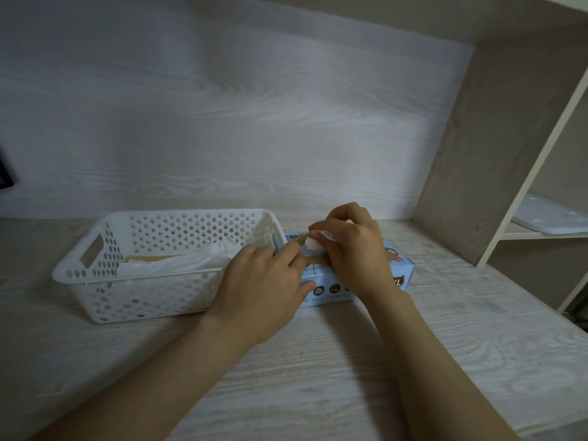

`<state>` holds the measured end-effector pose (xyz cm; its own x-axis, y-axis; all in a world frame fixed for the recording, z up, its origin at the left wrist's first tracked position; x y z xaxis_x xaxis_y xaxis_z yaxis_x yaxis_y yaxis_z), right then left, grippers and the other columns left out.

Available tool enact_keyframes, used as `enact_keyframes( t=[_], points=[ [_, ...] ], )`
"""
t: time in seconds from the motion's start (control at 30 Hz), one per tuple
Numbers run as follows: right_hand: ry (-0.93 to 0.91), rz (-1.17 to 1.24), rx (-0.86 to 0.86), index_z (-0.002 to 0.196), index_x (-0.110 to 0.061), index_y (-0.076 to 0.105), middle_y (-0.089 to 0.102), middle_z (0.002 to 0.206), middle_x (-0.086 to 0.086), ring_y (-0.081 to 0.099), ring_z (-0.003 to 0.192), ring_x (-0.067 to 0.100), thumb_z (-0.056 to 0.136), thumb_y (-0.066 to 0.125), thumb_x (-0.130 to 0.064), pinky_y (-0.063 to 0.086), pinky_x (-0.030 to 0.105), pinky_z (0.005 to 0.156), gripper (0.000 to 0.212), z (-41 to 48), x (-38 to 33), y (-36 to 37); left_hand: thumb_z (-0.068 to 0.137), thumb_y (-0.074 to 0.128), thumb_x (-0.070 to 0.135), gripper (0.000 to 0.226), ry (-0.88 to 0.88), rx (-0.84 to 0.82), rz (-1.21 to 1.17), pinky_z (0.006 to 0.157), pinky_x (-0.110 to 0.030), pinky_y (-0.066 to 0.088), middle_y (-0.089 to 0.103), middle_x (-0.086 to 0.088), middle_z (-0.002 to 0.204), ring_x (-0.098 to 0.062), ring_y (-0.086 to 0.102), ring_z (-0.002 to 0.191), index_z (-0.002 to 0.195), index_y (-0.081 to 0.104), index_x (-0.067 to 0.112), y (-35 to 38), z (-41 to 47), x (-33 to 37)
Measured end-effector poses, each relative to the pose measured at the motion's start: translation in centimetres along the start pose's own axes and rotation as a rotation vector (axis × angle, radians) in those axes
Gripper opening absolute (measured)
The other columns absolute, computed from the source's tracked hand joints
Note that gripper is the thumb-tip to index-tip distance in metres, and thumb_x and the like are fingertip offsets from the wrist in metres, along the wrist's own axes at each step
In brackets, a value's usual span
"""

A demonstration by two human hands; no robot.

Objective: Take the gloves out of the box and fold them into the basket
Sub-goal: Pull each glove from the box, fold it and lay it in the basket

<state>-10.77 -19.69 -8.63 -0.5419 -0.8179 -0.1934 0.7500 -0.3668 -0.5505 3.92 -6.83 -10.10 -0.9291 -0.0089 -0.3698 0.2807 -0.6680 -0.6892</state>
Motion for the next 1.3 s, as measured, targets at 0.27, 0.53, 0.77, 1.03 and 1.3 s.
enact_keyframes(
  t=[0.27,0.53,0.77,1.03,1.3],
  points=[
    [0.350,0.210,0.070,0.093,-0.015,0.068,0.058,0.112,0.003,0.053,0.086,-0.003,0.105,0.064,-0.026,0.038,0.004,0.079,0.017,0.1,-0.4,0.0,0.099,0.036,0.060,0.055,0.009,0.000,0.002,0.060,-0.031,0.032,0.068,0.008,0.110,-0.018,0.065,0.067,0.103,0.074,0.020,0.0,0.3,-0.1],
    [0.670,0.420,0.150,0.097,-0.017,0.062,0.065,0.112,0.005,0.063,0.101,0.020,0.109,0.055,-0.042,0.049,0.035,0.088,0.028,0.3,0.6,-0.2,0.098,0.045,0.059,0.050,0.011,-0.011,-0.039,0.055,-0.028,0.032,0.069,0.007,0.107,-0.017,0.065,0.062,0.099,0.076,0.019,-0.4,0.4,-0.2],
    [1.115,0.942,0.484,0.088,-0.014,0.058,0.063,0.079,0.011,0.063,0.068,0.027,0.110,0.046,-0.051,0.049,0.033,0.049,0.044,0.5,2.2,-1.9,0.097,0.052,0.059,0.046,0.011,-0.002,-0.026,0.055,-0.028,0.032,0.071,0.007,0.114,-0.016,0.066,0.062,0.099,0.079,0.021,-0.2,0.3,-0.1],
    [0.702,0.658,0.118,0.100,-0.031,0.073,0.072,0.101,-0.008,0.070,0.092,0.009,0.088,0.078,-0.037,0.058,0.033,0.077,0.014,0.9,-1.4,-1.9,0.101,0.037,0.056,0.053,0.010,0.023,-0.045,0.059,-0.031,0.036,0.065,0.007,0.108,-0.017,0.063,0.069,0.110,0.073,0.019,-0.3,-0.1,0.0],
    [0.425,-0.120,0.092,0.123,-0.010,0.073,0.057,0.120,0.017,0.055,0.107,0.040,0.097,0.063,-0.019,0.042,0.044,0.089,0.029,-0.3,-0.9,-0.5,0.101,0.043,0.046,0.041,0.038,0.064,-0.106,0.066,-0.035,0.046,0.066,0.006,0.127,-0.020,0.068,0.084,0.122,0.069,0.022,-0.4,-0.4,0.0]
  ],
)
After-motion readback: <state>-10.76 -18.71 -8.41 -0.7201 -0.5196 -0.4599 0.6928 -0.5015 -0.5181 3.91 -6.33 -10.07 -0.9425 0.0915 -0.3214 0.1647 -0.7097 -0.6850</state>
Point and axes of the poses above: each hand's wrist, its own z-axis towards the middle knuckle, its own y-axis out of the palm, x = y × z, the point moved 2 cm from there along z, towards the middle knuckle
